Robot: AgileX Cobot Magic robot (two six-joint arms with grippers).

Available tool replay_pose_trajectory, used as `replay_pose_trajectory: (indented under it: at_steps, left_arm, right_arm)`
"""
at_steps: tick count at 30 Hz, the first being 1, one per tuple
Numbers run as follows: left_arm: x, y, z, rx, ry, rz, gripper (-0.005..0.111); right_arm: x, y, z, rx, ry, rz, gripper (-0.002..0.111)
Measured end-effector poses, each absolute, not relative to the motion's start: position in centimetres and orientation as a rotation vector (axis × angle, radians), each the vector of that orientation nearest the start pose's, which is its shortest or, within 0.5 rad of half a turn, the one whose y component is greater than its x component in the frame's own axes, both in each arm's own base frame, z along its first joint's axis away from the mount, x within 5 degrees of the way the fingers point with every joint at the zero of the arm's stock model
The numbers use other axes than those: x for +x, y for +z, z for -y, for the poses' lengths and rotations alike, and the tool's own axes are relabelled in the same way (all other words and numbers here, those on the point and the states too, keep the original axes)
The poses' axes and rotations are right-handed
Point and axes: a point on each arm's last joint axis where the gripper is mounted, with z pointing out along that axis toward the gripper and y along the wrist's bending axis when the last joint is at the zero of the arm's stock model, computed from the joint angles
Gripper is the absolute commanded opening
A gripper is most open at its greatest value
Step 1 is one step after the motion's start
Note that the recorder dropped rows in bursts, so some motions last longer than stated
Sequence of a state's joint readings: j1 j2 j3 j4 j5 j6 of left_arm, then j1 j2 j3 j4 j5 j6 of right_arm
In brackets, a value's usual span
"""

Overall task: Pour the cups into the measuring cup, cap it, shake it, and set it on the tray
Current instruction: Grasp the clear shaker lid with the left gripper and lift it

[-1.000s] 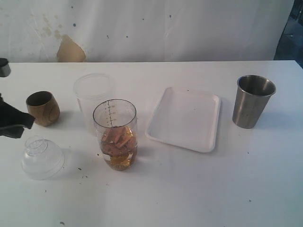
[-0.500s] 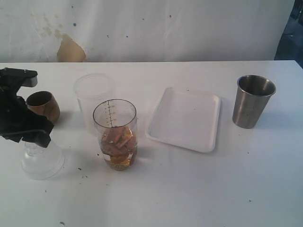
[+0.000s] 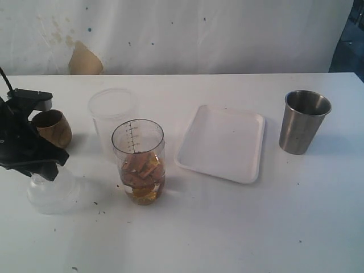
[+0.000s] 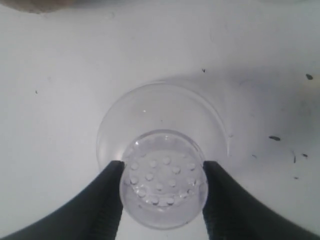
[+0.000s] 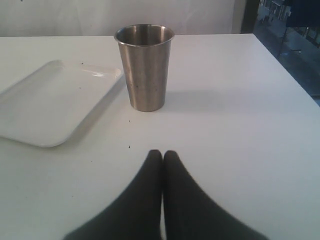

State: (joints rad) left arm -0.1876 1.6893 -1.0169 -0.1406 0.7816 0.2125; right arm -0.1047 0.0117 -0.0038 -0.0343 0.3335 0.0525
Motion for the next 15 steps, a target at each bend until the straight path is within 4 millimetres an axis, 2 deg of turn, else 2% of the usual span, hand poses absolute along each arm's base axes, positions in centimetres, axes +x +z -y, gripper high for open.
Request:
replay_pose_trajectory:
  at_steps: [4, 8, 12, 15]
  left_arm:
    - [30.2, 19.5, 6.6, 0.5, -0.137, -2.948, 0.0]
    - [30.5, 21.2, 6.6, 0.516, -0.129, -2.99, 0.0]
    - [30.6, 24.6, 6.6, 0.496, -0.136, -2.975, 0.0]
    - [30.5, 28.0, 6.7, 0.49, -0.138, -2.927, 0.0]
  right_arm:
    - [5.4, 18.4, 0.7, 0.122, -0.07, -1.821, 0.0]
    - [5.4, 18.4, 0.7, 0.122, -0.07, -1.821, 0.0]
    - [5.4, 18.4, 0.7, 0.122, -0.07, -1.821, 0.0]
    - [5.4, 18.4, 0.7, 0.122, -0.07, -1.821, 0.0]
